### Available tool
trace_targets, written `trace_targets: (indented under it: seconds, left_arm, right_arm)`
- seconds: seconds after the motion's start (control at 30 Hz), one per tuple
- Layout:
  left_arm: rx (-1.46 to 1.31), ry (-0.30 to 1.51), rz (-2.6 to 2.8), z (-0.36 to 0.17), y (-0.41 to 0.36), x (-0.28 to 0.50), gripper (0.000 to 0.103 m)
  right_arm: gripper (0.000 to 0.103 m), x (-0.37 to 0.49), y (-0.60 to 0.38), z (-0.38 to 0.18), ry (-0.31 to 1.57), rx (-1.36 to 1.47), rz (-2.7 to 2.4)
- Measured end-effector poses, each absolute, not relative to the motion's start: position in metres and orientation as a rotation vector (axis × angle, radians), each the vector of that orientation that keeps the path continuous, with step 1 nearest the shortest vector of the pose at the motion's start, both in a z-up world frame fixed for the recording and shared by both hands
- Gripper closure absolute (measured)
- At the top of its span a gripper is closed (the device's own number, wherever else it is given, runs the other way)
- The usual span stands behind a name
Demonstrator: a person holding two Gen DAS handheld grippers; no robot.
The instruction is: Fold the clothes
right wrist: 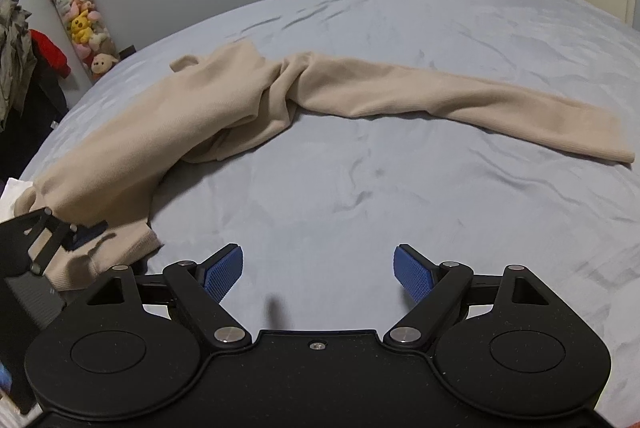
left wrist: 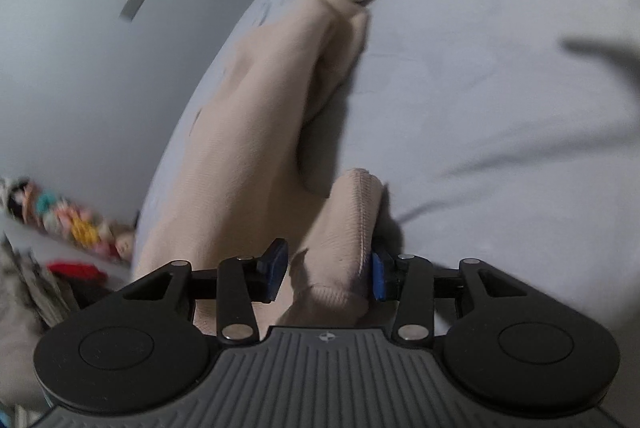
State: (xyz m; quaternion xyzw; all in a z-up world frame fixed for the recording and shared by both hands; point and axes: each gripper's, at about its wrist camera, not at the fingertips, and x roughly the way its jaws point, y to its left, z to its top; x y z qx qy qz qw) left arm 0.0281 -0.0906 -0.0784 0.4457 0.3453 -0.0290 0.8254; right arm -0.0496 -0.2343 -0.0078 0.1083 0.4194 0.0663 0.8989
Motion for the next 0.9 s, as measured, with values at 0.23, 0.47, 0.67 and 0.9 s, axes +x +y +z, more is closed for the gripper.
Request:
trace_targets:
  seconds: [0.23, 0.47, 0.67, 0.9]
  left_arm:
    - [0.924, 0.762, -0.096, -0.073, -0.082, 0.026, 0.095]
    - [0.792, 0.695, -0.088, -0.007, -0.045, 0.01, 0.096]
    - [0.75, 0.599, -0.078, 0.06, -0.023, -0.005, 0.097]
    - [0.711, 0.567, -0.072, 0.102, -0.005, -0.012, 0.097]
  right_arm:
    - [0.021, -0.048, -0.232, -0.009, 0.87, 0.218, 0.133]
    - [0.021, -0.05, -0.227, -0.005, 0.846, 0.188, 0.173]
    - [0.021, -0.057, -0.209, 0.006, 0.786, 0.115, 0.285]
    - [0.023, -0.063, -0.176, 0.023, 0.651, -0.116, 0.462]
